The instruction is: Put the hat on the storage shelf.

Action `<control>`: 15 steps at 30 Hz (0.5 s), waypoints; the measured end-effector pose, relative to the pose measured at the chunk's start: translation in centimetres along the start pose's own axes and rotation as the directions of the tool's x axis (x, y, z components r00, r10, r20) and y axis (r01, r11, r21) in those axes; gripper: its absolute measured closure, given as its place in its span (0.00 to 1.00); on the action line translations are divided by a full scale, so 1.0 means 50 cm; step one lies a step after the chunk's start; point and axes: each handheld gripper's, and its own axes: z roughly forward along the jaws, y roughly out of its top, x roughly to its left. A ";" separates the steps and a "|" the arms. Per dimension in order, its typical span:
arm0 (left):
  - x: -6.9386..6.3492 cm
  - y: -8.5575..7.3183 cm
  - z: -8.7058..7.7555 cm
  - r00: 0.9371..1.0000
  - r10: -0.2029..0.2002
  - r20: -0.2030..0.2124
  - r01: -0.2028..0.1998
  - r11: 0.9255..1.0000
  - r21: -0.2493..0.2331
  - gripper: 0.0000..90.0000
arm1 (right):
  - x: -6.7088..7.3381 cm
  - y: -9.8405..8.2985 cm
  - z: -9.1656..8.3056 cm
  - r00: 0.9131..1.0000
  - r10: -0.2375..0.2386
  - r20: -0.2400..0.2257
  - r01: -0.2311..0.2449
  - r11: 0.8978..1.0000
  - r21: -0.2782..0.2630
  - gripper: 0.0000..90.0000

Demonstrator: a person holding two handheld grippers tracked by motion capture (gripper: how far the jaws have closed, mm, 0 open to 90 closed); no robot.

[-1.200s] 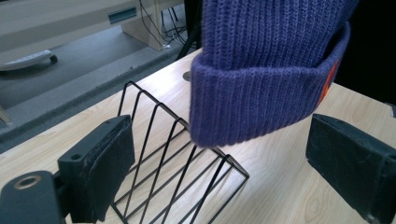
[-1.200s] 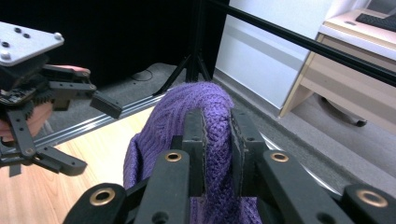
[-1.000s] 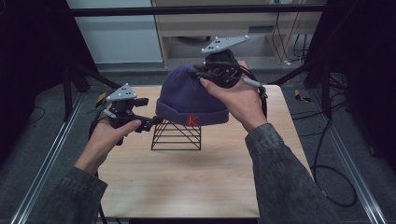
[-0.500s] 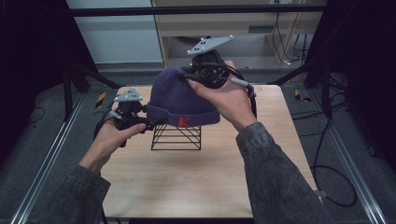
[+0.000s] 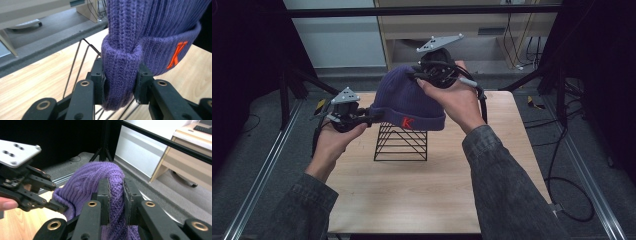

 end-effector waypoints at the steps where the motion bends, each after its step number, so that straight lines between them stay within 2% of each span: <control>1: 0.000 0.000 0.000 1.000 0.000 0.000 0.000 1.000 0.000 0.74 | 0.000 0.000 0.000 1.000 0.000 0.000 0.000 1.000 0.000 0.86; 2: 0.005 -0.001 0.004 1.000 -0.015 -0.015 0.015 1.000 -0.001 0.75 | -0.008 -0.004 0.011 1.000 0.014 0.004 -0.014 1.000 0.010 0.86; 12: 0.026 -0.008 0.016 0.998 -0.017 -0.052 0.019 0.999 0.030 0.75 | -0.028 -0.020 0.054 0.999 0.037 0.010 -0.037 0.998 0.046 0.86; 15: 0.036 -0.016 0.013 0.997 -0.042 -0.065 0.044 0.999 0.024 0.75 | -0.029 -0.025 0.071 0.999 0.037 0.013 -0.038 0.997 0.070 0.86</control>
